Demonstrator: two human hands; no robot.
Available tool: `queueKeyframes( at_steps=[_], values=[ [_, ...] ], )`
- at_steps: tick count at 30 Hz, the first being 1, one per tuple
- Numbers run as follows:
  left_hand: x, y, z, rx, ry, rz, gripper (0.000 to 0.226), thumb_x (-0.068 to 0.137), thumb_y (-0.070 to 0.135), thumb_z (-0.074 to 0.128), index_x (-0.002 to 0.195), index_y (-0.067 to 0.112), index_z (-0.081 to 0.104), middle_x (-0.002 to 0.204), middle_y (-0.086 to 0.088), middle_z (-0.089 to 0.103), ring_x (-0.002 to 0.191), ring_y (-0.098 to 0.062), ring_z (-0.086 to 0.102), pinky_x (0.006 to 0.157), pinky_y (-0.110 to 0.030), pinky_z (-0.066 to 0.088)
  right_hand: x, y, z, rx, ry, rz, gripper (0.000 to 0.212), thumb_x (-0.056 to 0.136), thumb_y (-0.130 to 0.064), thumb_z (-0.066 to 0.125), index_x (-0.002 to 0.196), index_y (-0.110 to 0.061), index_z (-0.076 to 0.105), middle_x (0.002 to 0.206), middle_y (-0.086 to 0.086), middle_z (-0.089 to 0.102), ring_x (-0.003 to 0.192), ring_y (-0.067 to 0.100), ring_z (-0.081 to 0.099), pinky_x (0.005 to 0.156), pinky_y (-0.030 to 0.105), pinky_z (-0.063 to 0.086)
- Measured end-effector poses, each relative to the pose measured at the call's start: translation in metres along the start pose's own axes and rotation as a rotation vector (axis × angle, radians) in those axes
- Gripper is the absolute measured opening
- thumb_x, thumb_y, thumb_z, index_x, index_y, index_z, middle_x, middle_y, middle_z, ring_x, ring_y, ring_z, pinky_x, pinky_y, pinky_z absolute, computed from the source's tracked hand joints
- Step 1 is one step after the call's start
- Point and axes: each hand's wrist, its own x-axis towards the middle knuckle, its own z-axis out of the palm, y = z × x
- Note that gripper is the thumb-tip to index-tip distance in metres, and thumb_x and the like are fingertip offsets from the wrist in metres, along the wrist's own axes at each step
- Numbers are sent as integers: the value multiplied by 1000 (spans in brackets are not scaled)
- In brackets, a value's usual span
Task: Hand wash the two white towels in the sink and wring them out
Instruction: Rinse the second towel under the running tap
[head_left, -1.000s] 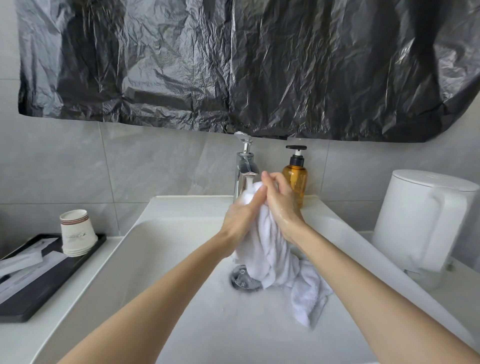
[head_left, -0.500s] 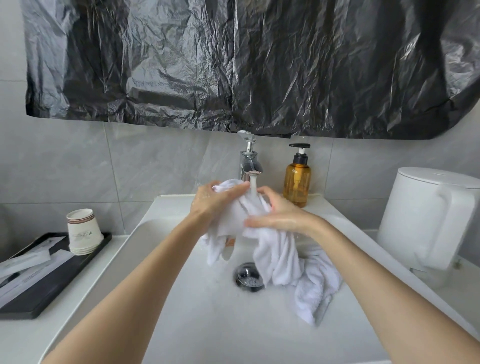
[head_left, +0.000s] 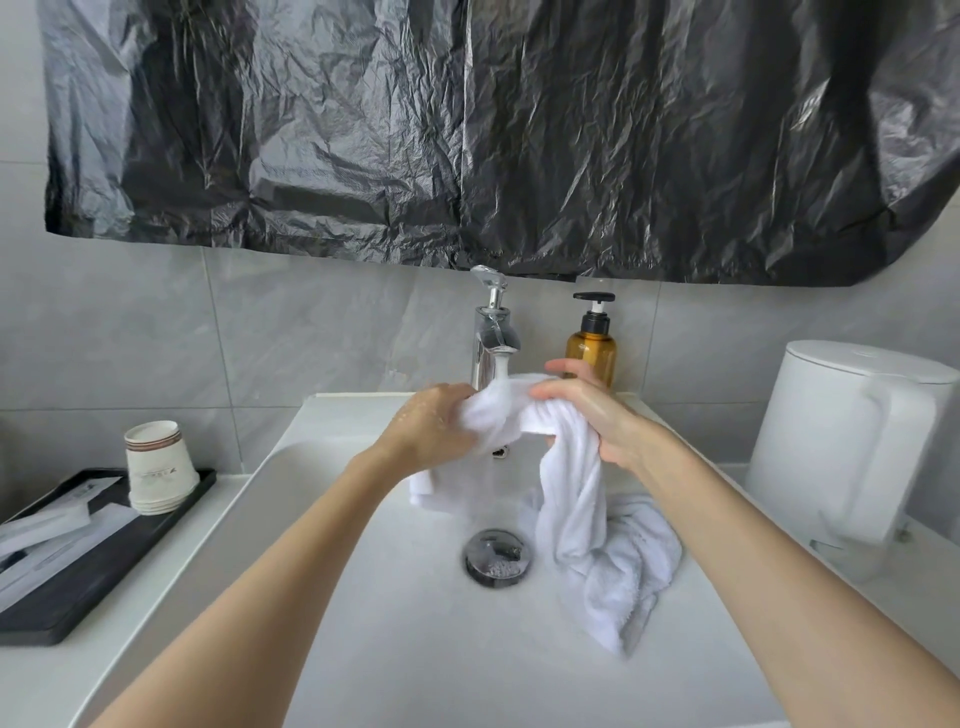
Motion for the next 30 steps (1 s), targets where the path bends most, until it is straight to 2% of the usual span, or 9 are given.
queueKeyframes(
  at_steps=[3,6,8,10,13,16,21,26,30],
  values=[
    [-5,5,-4,-180,-6,-132,25,54,28,49,75,20,60,67,5,53,69,-19,48,60,-25,38,-6,0,2,-327,-66,-208,25,90,-14,62,113,-22,58,112,-5,58,104,9,53,83,15,40],
    [-8,11,-3,-437,77,-297,27,51,24,43,72,18,59,72,0,58,74,-24,51,71,-31,39,-7,9,9,-613,9,-337,15,97,-25,50,100,-22,64,101,0,66,97,17,59,82,29,42],
    [-9,16,3,-667,110,-388,18,52,27,44,66,17,51,69,-4,54,70,-24,48,67,-31,37,-6,15,18,-602,56,-335,23,98,-34,43,100,-19,60,98,5,66,96,24,60,84,39,43],
    [-4,20,11,-841,162,-420,28,61,39,48,75,15,53,79,-6,60,76,-26,55,73,-34,44,-8,17,31,-480,67,-323,25,99,-36,39,111,-22,56,108,1,64,104,21,58,86,38,41],
    [-4,27,25,-724,280,-248,35,91,50,47,107,20,53,100,3,59,98,-17,57,89,-36,43,-14,14,50,-312,105,-262,25,101,-40,37,115,-31,55,109,-5,63,109,16,57,94,35,44],
    [-8,32,34,-565,324,-150,47,93,64,42,110,21,52,107,2,55,93,5,51,83,-29,38,-16,14,59,-254,147,-222,31,100,-49,35,102,-31,61,102,-7,67,103,16,61,92,35,48],
    [-8,33,29,-523,377,-166,43,99,53,38,81,16,51,79,6,60,78,-12,56,64,-26,37,-14,9,66,-375,278,-208,64,92,-69,27,98,-21,68,97,2,70,94,21,64,83,36,52],
    [-5,32,22,-308,359,-119,48,102,47,35,71,17,55,71,3,60,79,-23,56,66,-34,37,-16,2,61,-672,262,-369,43,105,-37,29,81,-14,57,72,7,56,74,27,55,66,33,38],
    [-2,27,11,-296,247,-141,42,98,49,43,76,17,58,76,-5,61,78,-27,54,65,-33,38,-22,5,41,-689,108,-510,45,103,-49,24,78,-19,46,63,-1,53,63,21,53,63,41,42]
  ],
)
